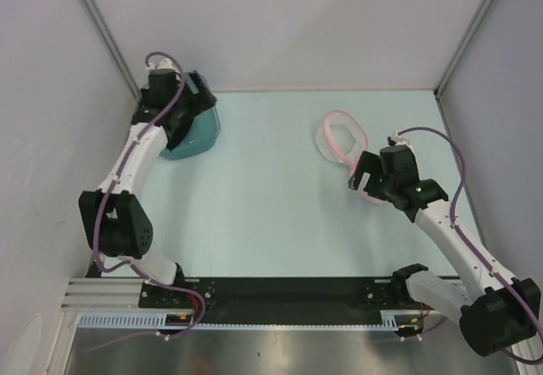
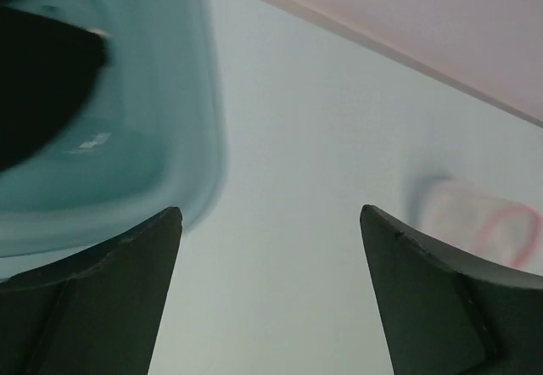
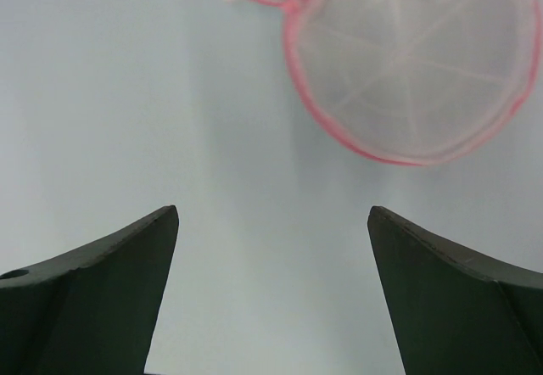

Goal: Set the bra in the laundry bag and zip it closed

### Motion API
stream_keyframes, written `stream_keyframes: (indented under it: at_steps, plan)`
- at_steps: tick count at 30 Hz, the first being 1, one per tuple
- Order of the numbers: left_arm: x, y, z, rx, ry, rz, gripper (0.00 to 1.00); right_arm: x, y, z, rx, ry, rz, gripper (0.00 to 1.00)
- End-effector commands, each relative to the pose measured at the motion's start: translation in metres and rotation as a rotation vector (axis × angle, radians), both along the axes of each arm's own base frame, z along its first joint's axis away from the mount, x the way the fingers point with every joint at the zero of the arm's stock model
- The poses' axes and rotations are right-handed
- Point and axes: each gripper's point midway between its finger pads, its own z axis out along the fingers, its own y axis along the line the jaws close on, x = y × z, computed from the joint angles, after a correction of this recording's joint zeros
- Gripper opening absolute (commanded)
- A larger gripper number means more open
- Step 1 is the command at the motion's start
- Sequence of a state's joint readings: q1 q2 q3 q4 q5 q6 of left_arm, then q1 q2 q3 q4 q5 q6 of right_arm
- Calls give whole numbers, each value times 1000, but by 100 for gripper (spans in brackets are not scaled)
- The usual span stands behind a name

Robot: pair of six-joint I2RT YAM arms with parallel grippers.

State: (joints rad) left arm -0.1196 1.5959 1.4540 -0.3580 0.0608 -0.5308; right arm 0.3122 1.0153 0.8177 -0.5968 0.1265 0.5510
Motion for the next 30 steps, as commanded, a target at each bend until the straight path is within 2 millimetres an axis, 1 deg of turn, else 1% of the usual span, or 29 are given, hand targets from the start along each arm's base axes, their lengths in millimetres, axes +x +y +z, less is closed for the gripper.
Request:
stream_keyframes:
  at_steps: [1, 2, 3, 4, 5, 6, 7, 8, 9, 10, 11, 13, 14, 15, 16, 17, 19, 20, 21, 23, 24, 25, 26, 27, 28, 29, 30]
  plan:
    - [14, 83, -42, 162, 158, 44, 90, 3, 34, 35, 42, -60, 185, 100]
    - [26, 105, -35, 140, 143, 70, 87, 3, 43, 39, 72, -63, 220, 100]
    - [34, 112, -63, 114, 211, 64, 85, 7, 49, 42, 90, -75, 239, 100]
    - [40, 122, -71, 104, 232, 81, 85, 7, 58, 45, 121, -75, 274, 100]
    - [52, 139, -66, 97, 219, 115, 85, 9, 63, 47, 133, -83, 293, 100]
    - [58, 146, -72, 92, 229, 127, 85, 14, 69, 50, 139, -89, 312, 100]
    - [68, 152, -99, 94, 275, 142, 84, 14, 73, 51, 148, -89, 332, 100]
    - [82, 160, -89, 110, 243, 161, 85, 16, 75, 51, 141, -88, 347, 100]
    - [87, 164, -94, 122, 254, 176, 85, 18, 77, 50, 135, -85, 355, 100]
    - [94, 174, -116, 150, 293, 219, 85, 19, 77, 47, 130, -76, 358, 100]
    - [103, 180, -111, 149, 275, 251, 86, 19, 77, 43, 125, -68, 360, 100]
    - [109, 189, -124, 172, 301, 291, 87, 19, 77, 35, 115, -53, 372, 100]
    - [113, 195, -136, 184, 316, 318, 91, 18, 76, 32, 111, -46, 373, 100]
    - [114, 198, -142, 188, 324, 330, 92, 18, 75, 30, 107, -45, 374, 100]
    - [117, 199, -147, 188, 328, 334, 93, 16, 74, 24, 102, -32, 372, 100]
    - [117, 198, -165, 181, 358, 332, 93, 16, 72, 22, 98, -31, 369, 100]
    - [118, 197, -178, 172, 382, 324, 94, 15, 70, 19, 102, -25, 359, 100]
    - [120, 198, -181, 163, 385, 329, 93, 15, 69, 18, 104, -28, 356, 100]
    - [119, 195, -197, 154, 416, 316, 92, 14, 70, 18, 108, -25, 354, 100]
    - [124, 195, -199, 136, 413, 312, 91, 15, 70, 23, 118, -38, 353, 100]
    - [123, 193, -212, 119, 436, 299, 88, 15, 70, 24, 121, -39, 353, 100]
    - [125, 194, -211, 111, 430, 298, 82, 15, 69, 25, 120, -41, 351, 100]
    - [126, 195, -213, 111, 431, 299, 69, 15, 68, 29, 120, -46, 346, 100]
    - [127, 190, -213, 95, 429, 282, 64, 15, 68, 31, 118, -46, 344, 100]
    - [127, 189, -213, 90, 427, 279, 53, 15, 67, 34, 118, -52, 341, 100]
    - [128, 188, -212, 89, 424, 271, 48, 15, 67, 36, 118, -54, 339, 100]
    - [128, 190, -210, 91, 422, 270, 42, 15, 67, 42, 122, -68, 336, 100]
